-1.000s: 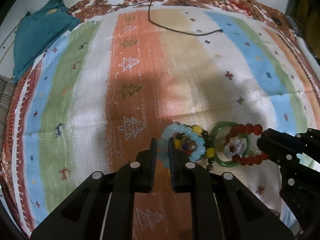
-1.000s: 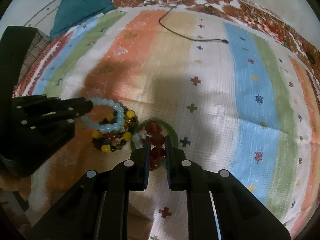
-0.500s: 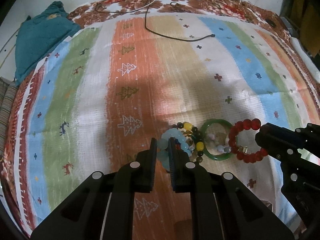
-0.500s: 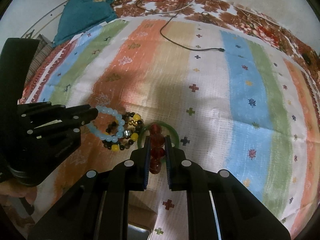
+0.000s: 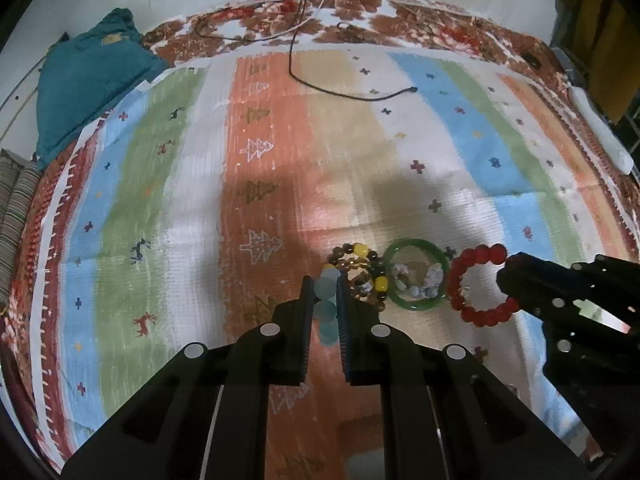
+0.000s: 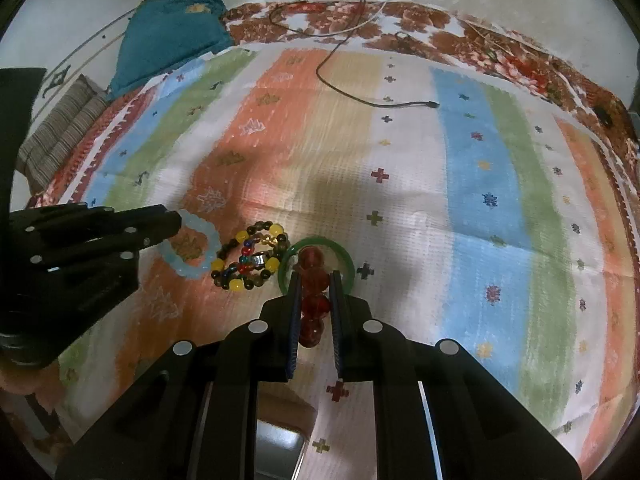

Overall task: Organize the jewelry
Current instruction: 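Lift and carry both held bracelets back over the silver tin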

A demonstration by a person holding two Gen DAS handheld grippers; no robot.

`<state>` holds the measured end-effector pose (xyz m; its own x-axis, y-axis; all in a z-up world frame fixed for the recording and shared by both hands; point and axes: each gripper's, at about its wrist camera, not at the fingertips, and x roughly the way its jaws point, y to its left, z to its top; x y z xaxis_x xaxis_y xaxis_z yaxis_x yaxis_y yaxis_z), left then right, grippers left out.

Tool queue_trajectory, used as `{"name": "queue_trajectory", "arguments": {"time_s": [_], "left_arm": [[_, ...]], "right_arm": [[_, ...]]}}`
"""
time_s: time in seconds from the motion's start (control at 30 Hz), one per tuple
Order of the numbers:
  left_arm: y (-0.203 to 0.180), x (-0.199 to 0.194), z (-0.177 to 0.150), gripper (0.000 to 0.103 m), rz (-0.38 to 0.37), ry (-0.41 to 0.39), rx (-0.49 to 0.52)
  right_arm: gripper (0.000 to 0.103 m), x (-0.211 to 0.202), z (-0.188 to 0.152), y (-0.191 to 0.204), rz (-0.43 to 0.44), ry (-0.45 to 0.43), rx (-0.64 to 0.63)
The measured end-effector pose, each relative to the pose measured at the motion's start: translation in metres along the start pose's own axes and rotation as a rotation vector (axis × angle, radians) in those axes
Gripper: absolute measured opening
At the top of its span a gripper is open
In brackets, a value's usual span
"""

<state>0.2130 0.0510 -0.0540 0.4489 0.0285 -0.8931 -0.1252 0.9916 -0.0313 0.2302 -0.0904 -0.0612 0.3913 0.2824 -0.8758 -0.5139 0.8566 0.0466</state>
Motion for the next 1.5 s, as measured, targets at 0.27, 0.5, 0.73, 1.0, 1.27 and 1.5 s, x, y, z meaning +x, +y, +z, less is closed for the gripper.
{"name": "queue_trajectory", "arguments": {"time_s": [0.27, 0.5, 0.73, 1.0, 1.27, 1.5], "left_arm": [[-0.006, -0.022, -0.005, 0.011, -0.029, -0.038, 0.002], [-0.012, -0.043, -0.015, 0.011, -0.054, -0.070, 0.006], [-0.016, -0.056, -0.026, 0.011, -0.062, -0.090, 0.013], [-0.021, -0.076, -0.041, 0.011, -0.096, -0.121, 0.020], [-0.027, -0.089, -0.058, 0.011, -0.114, -0.133, 0.031], [-0.027, -0.094, -0.069, 0.011, -0.119, -0.136, 0.028]], "right_arm": [[0.014, -0.010, -0.006, 0.003, -0.007, -0.014, -0.003], [0.014, -0.021, -0.013, 0.007, -0.010, -0.028, -0.013], [0.014, -0.034, -0.021, 0.010, -0.009, -0.048, -0.018], [0.014, -0.052, -0.033, 0.014, -0.002, -0.077, -0.023], [0.014, -0.063, -0.044, 0.024, 0.008, -0.095, -0.040], [0.014, -0.073, -0.055, 0.031, 0.009, -0.108, -0.054]]}}
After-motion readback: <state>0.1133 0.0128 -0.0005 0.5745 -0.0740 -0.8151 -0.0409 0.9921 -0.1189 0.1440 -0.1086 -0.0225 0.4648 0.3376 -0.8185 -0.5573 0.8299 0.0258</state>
